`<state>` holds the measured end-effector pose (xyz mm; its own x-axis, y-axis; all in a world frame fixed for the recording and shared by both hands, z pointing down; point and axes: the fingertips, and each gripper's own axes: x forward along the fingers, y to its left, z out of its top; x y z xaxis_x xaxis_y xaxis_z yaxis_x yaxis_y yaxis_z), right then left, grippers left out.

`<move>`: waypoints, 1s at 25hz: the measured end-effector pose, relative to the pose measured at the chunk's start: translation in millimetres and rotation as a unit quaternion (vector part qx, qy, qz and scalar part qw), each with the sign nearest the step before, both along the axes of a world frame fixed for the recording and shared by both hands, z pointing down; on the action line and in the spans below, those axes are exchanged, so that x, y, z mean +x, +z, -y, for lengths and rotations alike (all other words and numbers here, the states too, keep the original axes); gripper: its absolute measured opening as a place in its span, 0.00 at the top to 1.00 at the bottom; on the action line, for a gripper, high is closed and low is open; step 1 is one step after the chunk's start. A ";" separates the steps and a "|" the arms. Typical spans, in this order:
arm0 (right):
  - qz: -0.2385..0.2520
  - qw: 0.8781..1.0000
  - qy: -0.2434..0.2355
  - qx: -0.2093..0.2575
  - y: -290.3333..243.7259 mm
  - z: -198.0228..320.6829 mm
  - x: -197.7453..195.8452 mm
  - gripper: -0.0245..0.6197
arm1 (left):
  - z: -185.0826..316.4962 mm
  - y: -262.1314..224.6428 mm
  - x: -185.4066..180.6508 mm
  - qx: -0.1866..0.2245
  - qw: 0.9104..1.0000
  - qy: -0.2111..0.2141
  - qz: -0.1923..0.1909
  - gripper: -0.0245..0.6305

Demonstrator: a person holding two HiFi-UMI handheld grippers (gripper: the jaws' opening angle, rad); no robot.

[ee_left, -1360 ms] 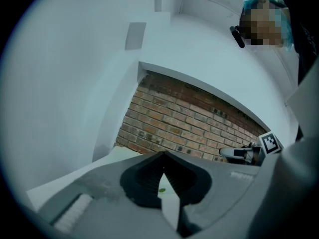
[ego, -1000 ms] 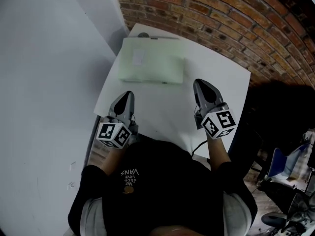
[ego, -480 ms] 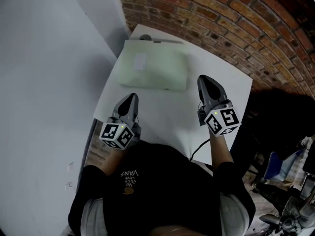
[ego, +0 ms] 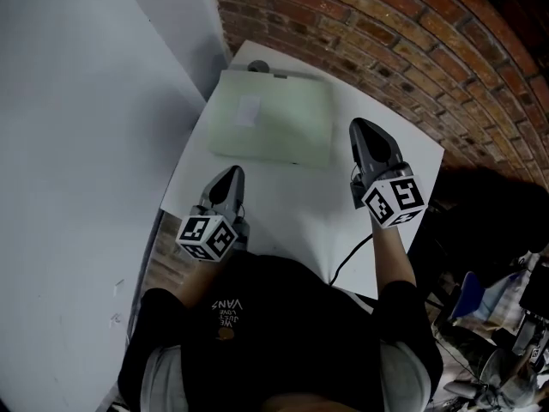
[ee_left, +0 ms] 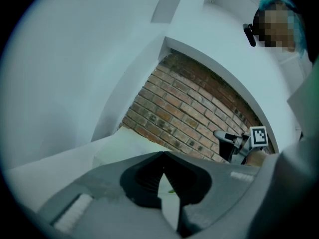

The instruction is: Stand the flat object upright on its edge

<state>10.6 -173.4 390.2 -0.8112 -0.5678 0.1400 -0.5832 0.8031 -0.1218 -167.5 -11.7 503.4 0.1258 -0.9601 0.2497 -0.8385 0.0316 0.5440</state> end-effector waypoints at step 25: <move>-0.046 0.995 -0.085 -0.033 51.6 68.5 -76.7 0.96 | 20.8 60.6 -12.4 -0.085 0.985 -0.038 -0.143 0.84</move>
